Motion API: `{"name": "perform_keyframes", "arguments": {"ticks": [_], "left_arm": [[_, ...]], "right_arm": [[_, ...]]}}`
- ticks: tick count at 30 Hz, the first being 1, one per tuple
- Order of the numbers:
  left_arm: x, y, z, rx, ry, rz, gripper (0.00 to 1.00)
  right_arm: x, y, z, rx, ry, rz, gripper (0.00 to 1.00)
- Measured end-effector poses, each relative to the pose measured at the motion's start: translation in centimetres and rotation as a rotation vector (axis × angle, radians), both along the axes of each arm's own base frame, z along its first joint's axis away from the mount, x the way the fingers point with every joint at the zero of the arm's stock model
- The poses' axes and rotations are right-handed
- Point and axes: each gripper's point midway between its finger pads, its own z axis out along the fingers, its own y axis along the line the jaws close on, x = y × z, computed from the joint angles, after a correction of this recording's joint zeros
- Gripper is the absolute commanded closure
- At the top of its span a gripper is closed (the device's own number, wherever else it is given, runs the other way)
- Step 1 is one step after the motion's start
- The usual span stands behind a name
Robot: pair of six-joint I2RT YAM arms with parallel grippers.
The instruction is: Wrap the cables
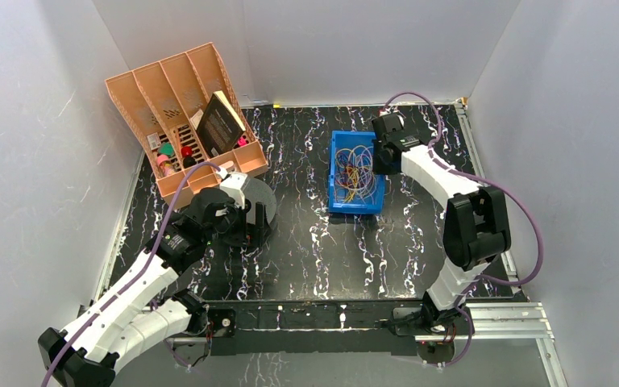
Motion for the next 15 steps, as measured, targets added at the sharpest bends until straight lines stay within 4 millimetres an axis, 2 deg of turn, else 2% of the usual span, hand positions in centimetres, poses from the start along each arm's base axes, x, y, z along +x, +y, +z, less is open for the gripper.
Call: {"name": "perform_keyframes", "arguments": {"ticks": [2, 8, 15], "left_arm": [[0.0, 0.0, 0.0, 0.001, -0.001, 0.002, 0.02], [0.1, 0.1, 0.0, 0.003, -0.002, 0.005, 0.02], [0.1, 0.1, 0.0, 0.003, -0.002, 0.005, 0.02]], "right_arm": [[0.0, -0.3, -0.2, 0.006, -0.004, -0.011, 0.69], [0.0, -0.3, 0.6, 0.027, -0.029, -0.026, 0.51], [0.3, -0.1, 3.5, 0.052, -0.089, -0.017, 0.47]]}}
